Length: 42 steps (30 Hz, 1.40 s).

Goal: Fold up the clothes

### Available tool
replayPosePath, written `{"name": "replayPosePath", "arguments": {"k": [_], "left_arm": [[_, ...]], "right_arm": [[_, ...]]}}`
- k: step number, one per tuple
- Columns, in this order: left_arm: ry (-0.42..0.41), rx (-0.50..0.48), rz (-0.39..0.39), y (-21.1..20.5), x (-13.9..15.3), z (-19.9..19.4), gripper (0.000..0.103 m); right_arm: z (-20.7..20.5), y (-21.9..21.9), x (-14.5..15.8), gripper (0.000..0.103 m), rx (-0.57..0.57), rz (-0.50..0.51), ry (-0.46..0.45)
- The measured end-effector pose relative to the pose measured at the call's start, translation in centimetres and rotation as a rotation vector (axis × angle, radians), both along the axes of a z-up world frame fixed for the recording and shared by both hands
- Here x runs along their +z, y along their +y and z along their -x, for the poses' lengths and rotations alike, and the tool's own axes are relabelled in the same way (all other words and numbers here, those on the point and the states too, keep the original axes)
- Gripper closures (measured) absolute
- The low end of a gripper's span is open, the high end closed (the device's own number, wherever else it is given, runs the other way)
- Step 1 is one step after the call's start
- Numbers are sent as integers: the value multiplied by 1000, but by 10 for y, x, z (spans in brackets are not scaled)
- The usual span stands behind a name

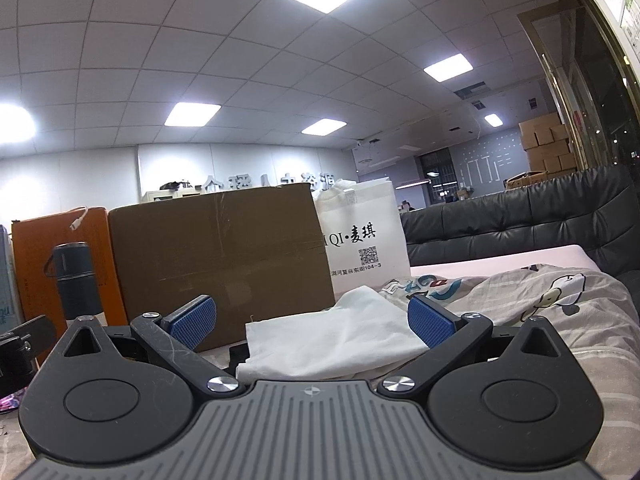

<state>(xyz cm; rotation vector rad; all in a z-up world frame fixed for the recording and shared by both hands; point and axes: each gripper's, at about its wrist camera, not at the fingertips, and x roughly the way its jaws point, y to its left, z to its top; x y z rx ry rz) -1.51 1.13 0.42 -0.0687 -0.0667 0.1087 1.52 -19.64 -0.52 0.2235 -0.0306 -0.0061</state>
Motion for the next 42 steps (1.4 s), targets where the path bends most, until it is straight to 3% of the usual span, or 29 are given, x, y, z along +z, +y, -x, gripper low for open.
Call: {"name": "replayPosePath", "arguments": {"k": [15,31,42], "left_arm": [[5,-12,-3,-1,0,3,0],[-4,-21,-92,-27,18,37,0],[-19,23,-55,-28,32,90,0]], "right_arm": [[4,-4,0,0,48,-47,-50],[37,-16,7,0,102,-131,-156],[84,-13,15,0,175,-153,-76]]}}
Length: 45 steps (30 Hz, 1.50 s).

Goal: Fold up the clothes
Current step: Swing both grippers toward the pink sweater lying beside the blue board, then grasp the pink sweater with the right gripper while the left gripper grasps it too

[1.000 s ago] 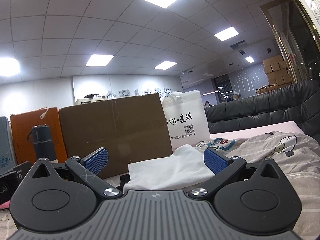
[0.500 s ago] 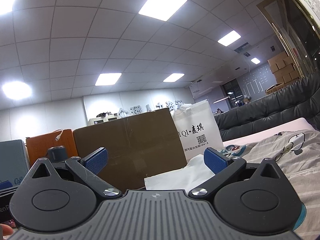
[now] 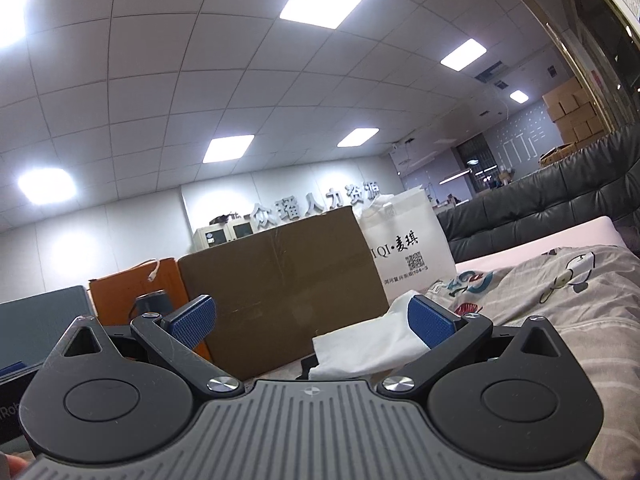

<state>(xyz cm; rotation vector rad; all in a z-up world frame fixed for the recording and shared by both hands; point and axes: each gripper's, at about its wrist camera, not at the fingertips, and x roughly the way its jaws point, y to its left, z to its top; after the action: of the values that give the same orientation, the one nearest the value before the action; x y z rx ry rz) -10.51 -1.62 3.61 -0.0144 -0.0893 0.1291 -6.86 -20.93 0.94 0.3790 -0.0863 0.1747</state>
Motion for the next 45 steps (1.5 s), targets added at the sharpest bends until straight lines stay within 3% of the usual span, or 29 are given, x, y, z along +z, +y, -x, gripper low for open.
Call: {"name": "replayPosePath", "arguments": {"k": [8,22,28,35,40,43,45], "left_arm": [[9,85,41,31,6,44,0],[1,244,25,92,8,111,0],[-15,361,24,124,10,141,0],[-93,534,-11,179,40,174,0],[-129,618,34,233,70,193,0],[-109,534,121,275,75,203,0],[-108,473,222,306,68,212,0]], "right_arm": [[40,27,4,0,144,17,-15],[77,93,5,0,389,86,38],[91,128,9,0,532,129,15],[102,191,27,0,752,260,-64],[113,247,39,0,884,391,-118],[120,279,41,0,956,455,-134],[124,302,40,0,981,500,-138]]}}
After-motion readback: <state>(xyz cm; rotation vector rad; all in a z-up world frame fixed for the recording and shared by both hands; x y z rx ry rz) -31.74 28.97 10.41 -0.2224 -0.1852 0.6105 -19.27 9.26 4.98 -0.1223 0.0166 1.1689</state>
